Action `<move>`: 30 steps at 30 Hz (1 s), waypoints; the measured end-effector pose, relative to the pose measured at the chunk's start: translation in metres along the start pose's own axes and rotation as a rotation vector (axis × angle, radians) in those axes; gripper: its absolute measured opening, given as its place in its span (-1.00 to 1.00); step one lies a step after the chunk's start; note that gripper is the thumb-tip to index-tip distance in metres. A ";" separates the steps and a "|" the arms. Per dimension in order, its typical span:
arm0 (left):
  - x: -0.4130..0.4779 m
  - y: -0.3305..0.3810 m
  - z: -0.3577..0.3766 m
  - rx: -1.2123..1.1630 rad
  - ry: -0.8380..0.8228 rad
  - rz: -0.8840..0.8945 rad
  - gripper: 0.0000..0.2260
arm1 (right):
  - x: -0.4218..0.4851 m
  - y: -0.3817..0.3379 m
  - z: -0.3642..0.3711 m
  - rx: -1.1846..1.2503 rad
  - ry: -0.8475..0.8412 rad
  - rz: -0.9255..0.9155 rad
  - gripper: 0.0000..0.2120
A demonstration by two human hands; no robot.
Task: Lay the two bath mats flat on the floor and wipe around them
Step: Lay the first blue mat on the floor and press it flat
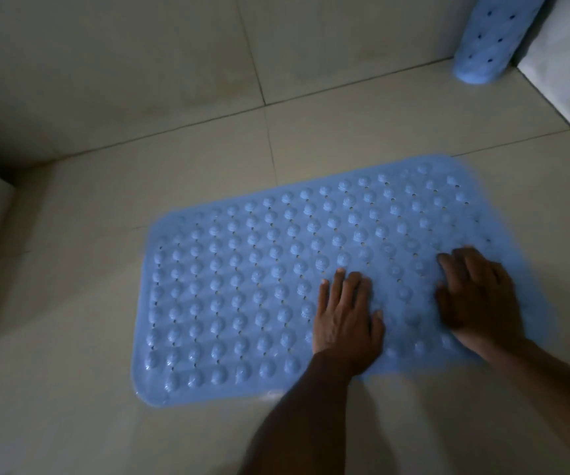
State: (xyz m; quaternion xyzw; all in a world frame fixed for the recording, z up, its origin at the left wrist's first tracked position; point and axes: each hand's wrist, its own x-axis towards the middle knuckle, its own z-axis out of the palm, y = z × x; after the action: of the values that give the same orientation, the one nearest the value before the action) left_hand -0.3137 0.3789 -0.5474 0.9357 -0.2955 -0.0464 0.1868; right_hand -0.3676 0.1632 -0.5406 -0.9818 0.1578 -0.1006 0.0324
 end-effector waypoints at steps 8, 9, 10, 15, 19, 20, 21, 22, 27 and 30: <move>-0.086 -0.146 -0.079 0.101 0.117 -0.285 -0.40 | -0.012 -0.166 0.010 0.238 -0.033 -0.179 -0.48; -0.091 -0.163 -0.088 0.119 0.117 -0.315 -0.39 | -0.010 -0.192 0.011 0.259 -0.060 -0.200 -0.47; -0.096 -0.177 -0.095 0.134 0.106 -0.335 -0.38 | -0.008 -0.215 0.012 0.276 -0.085 -0.220 -0.47; -0.106 -0.222 -0.104 0.106 0.062 -0.379 -0.36 | -0.004 -0.293 0.027 0.287 -0.150 -0.295 -0.48; -0.097 -0.241 -0.093 0.083 0.079 -0.391 -0.38 | 0.004 -0.317 0.044 0.247 -0.169 -0.311 -0.44; -0.096 -0.243 -0.091 0.094 0.093 -0.393 -0.37 | 0.004 -0.318 0.047 0.230 -0.162 -0.311 -0.43; -0.095 -0.244 -0.090 0.102 0.107 -0.395 -0.37 | 0.003 -0.319 0.049 0.216 -0.149 -0.315 -0.41; -0.095 -0.243 -0.089 0.104 0.116 -0.396 -0.37 | 0.003 -0.319 0.049 0.209 -0.136 -0.324 -0.41; -0.099 -0.240 -0.092 0.049 0.242 -0.276 -0.57 | 0.003 -0.320 0.044 0.232 -0.103 -0.339 -0.56; -0.100 -0.242 -0.090 0.073 0.249 -0.252 -0.64 | 0.001 -0.320 0.048 0.218 -0.065 -0.395 -0.64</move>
State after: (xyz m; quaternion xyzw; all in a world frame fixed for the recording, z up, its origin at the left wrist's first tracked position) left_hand -0.2484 0.6476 -0.5578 0.9701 -0.1520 0.0574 0.1803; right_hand -0.2596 0.4674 -0.5565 -0.9870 -0.0506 -0.0898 0.1230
